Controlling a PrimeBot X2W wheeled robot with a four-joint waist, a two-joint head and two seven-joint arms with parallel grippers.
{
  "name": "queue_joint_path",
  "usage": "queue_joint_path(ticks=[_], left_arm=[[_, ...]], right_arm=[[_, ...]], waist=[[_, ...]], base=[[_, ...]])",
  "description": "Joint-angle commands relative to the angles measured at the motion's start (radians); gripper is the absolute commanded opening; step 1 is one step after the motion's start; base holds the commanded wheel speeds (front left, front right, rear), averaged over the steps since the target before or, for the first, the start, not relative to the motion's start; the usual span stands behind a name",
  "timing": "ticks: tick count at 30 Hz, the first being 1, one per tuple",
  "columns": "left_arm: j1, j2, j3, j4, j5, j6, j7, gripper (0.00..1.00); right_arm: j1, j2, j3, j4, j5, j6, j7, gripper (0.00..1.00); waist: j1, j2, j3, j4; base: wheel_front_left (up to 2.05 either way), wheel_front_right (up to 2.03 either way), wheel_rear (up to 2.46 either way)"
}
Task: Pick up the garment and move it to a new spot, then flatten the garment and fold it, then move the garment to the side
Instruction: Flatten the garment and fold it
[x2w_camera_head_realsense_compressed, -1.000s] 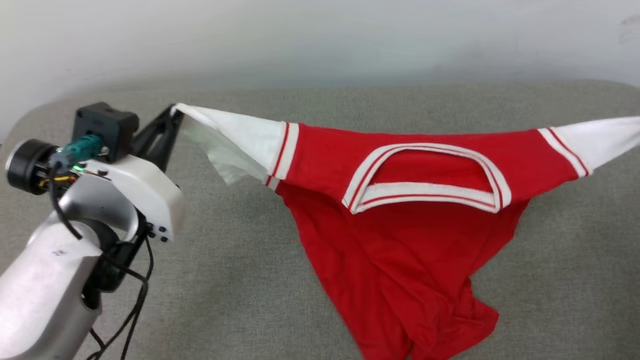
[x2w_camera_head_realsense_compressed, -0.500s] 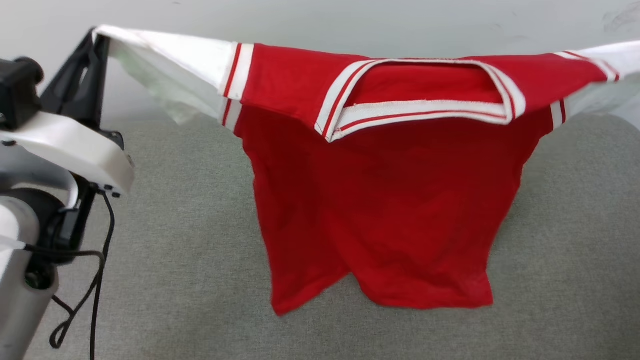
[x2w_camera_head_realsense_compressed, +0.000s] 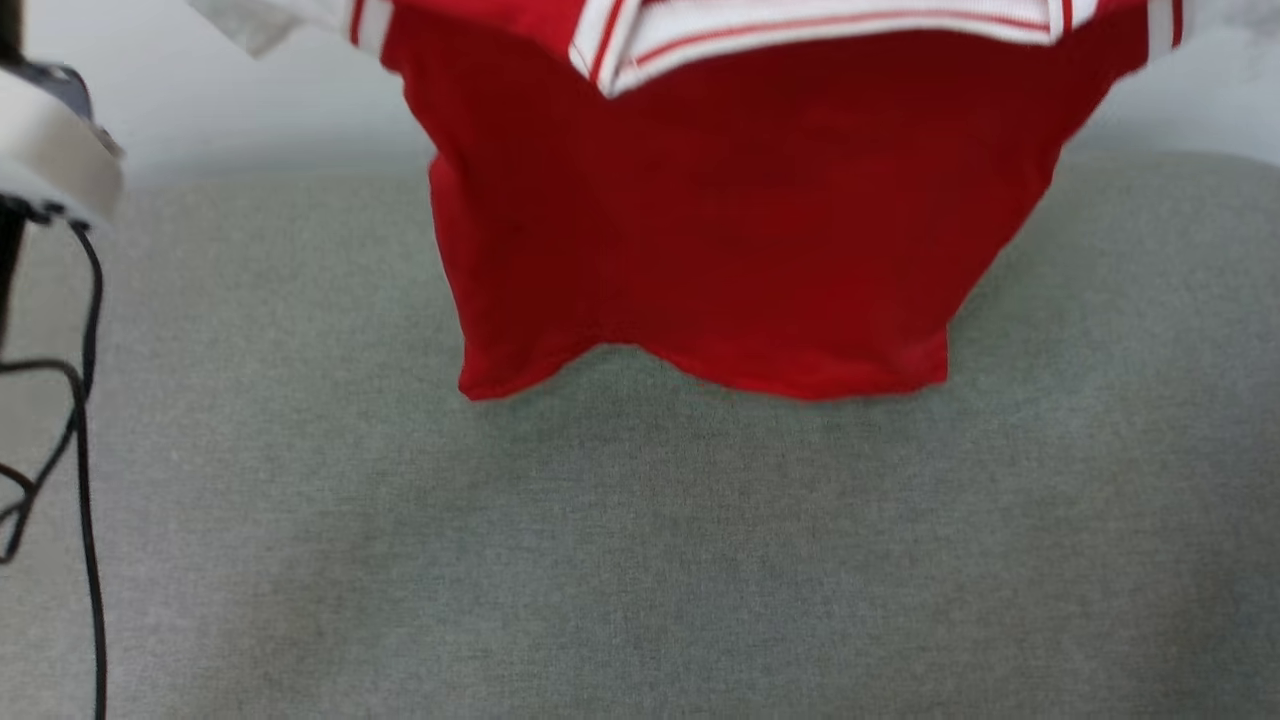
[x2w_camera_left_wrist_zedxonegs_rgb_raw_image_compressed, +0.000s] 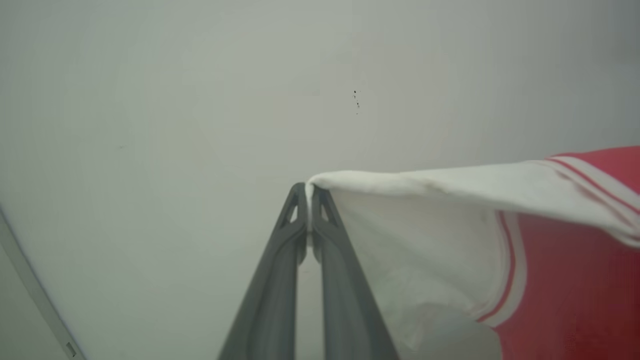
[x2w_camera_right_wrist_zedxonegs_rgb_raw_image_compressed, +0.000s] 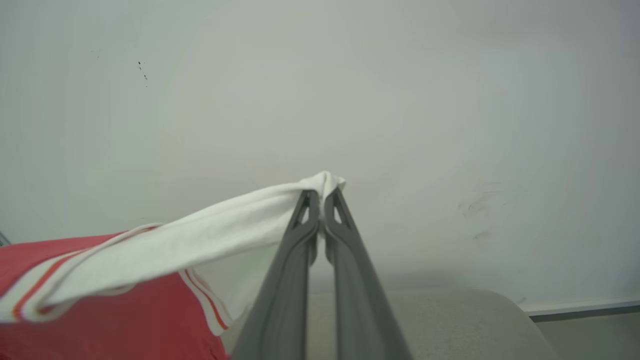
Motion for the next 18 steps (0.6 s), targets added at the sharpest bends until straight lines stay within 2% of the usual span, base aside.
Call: queue_joint_path(ticks=[1, 6, 11, 18], left_arm=[[-0.025, 0.006, 0.001, 0.009, -0.006, -0.01, 0.009, 0.0], [-0.184, 0.022, 0.006, 0.088, -0.012, -0.071, 0.037, 0.0], [-0.372, 0.003, -0.023, 0.197, 0.023, -0.128, 0.025, 0.0], [-0.643, -0.049, -0.049, 0.398, 0.078, -0.188, -0.042, 0.0]], right_arm=[[-0.032, -0.003, 0.003, 0.009, -0.01, -0.001, -0.009, 0.0], [-0.197, -0.014, 0.004, 0.087, -0.043, -0.001, -0.044, 0.0], [-0.375, -0.037, 0.027, 0.202, -0.078, -0.001, -0.109, 0.0], [-0.606, -0.023, 0.037, 0.35, -0.147, -0.001, -0.218, 0.0]], waist=[[0.0, -0.0001, 0.052, -0.002], [0.0, -0.0001, 0.177, 0.002], [0.0, -0.0001, 0.296, 0.009], [0.0, -0.0001, 0.429, 0.012]], base=[[0.0, 0.0, 0.0], [0.0, 0.0, 0.0], [0.0, 0.0, 0.0], [0.0, 0.0, 0.0]])
